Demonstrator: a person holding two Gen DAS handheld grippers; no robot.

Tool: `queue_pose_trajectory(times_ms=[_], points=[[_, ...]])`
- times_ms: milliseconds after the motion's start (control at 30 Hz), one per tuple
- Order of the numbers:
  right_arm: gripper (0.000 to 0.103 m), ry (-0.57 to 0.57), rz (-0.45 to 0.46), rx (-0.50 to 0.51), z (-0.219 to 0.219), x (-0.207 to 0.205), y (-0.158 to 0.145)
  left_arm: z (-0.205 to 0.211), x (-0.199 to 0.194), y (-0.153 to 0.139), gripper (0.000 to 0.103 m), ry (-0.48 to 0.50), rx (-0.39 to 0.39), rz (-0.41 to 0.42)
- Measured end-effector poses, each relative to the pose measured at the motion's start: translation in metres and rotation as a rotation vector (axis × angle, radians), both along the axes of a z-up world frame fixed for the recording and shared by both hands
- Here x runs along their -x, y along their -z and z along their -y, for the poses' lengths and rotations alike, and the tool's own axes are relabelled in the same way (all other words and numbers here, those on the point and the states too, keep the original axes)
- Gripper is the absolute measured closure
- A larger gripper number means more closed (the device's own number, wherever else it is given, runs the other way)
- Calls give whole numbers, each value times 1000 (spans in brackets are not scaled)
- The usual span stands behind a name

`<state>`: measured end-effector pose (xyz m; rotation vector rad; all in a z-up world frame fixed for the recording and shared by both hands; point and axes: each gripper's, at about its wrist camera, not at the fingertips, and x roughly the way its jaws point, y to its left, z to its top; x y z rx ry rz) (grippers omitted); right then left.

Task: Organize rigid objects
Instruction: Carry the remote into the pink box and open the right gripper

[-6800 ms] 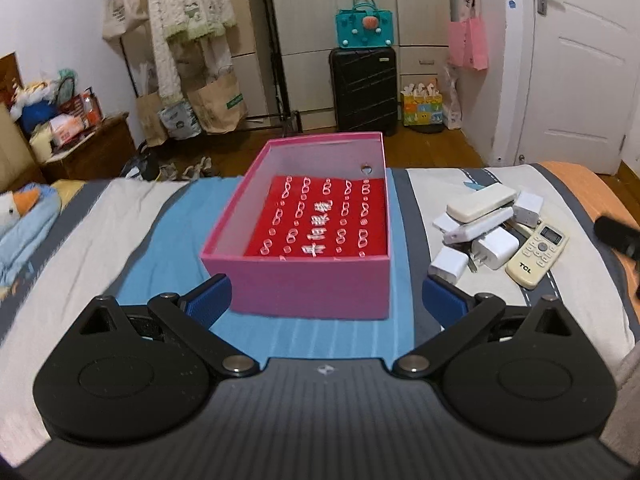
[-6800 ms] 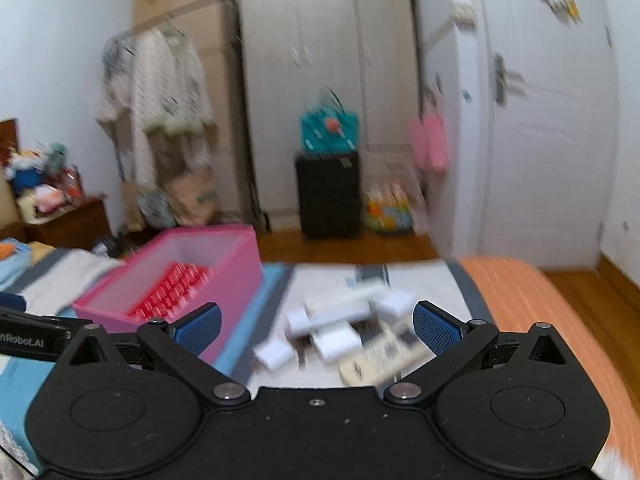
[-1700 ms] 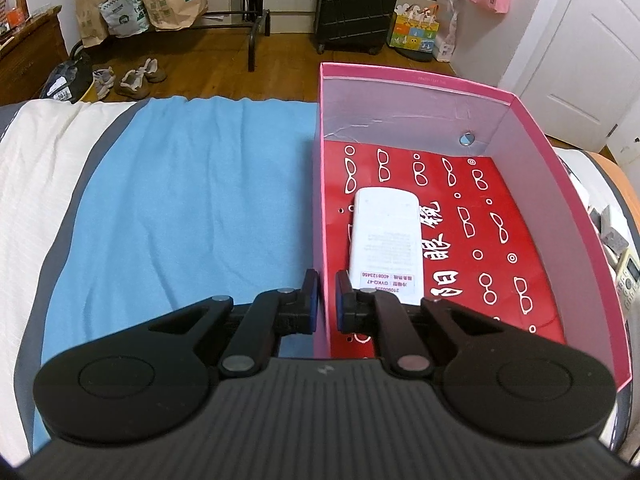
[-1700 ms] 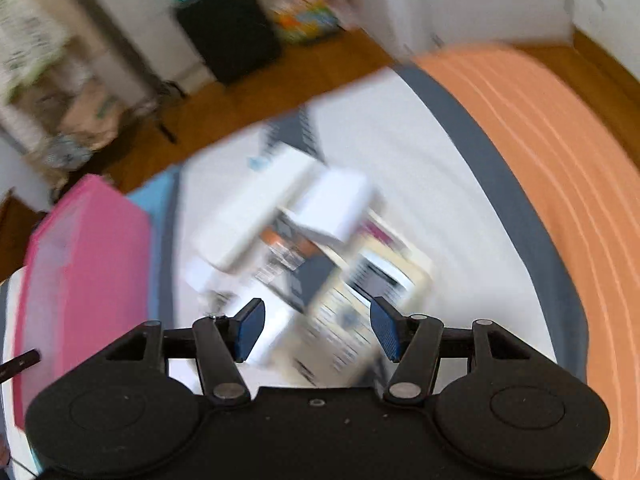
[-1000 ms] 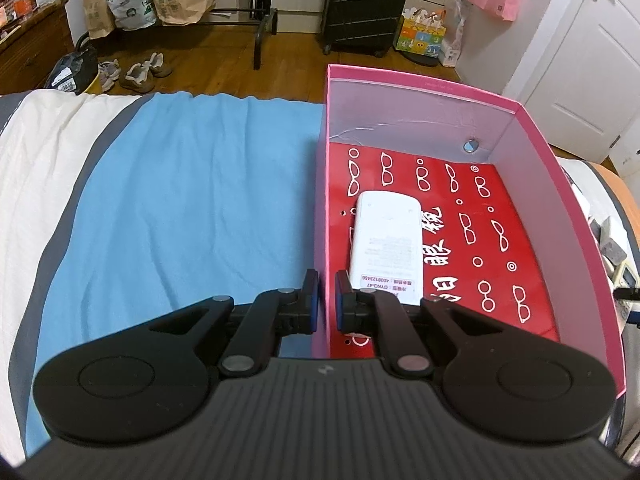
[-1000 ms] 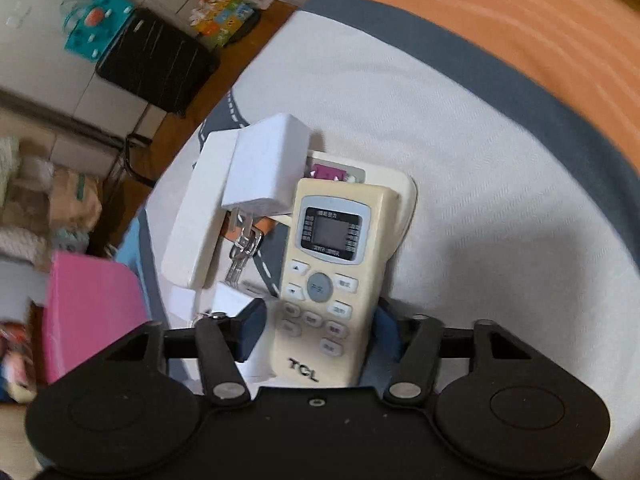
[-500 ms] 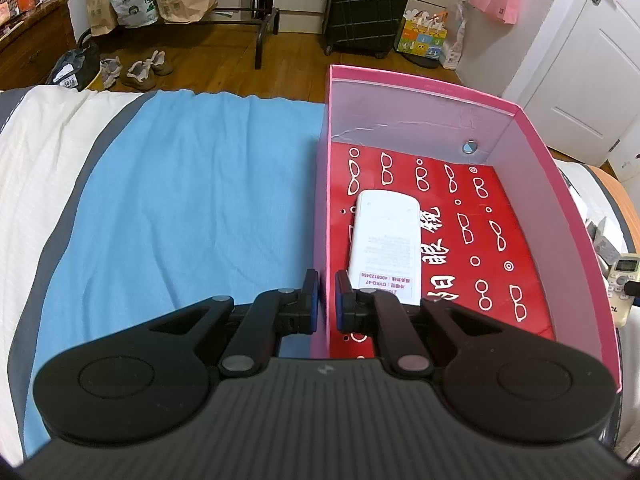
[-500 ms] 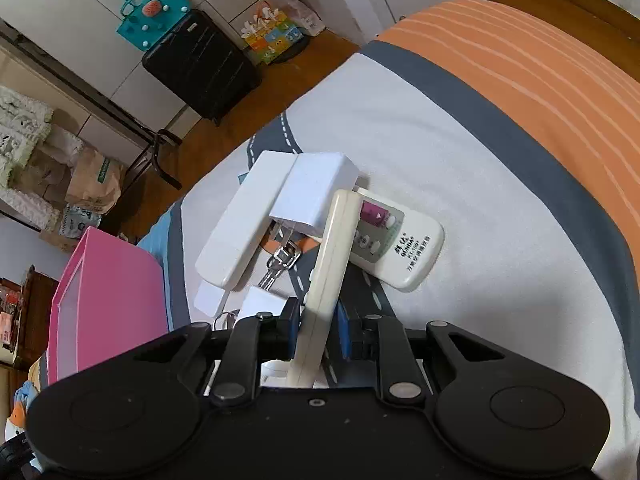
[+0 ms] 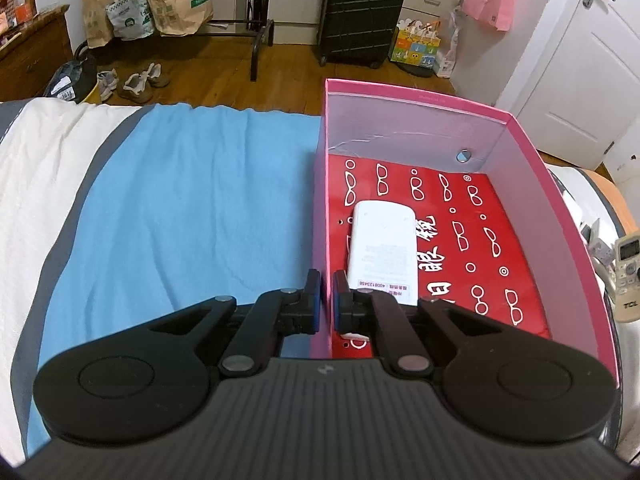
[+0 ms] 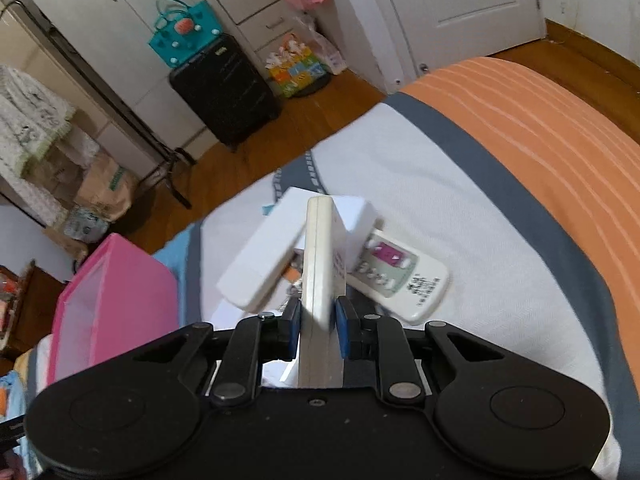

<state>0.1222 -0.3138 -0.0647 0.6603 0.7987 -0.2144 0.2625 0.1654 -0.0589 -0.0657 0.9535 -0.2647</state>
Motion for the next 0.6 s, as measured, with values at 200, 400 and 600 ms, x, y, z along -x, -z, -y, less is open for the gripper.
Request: queue_pose_trajectory(times_ms=[200, 400, 600], points=[[81, -27, 52, 18, -6, 1, -11, 0, -1, 3, 97, -5, 2, -16], [81, -61, 74, 69, -20, -1, -21, -2, -2, 2, 97, -13, 8, -19], [81, -118, 173, 52, -37, -1, -38, -5, -2, 1, 98, -12, 32, -32]])
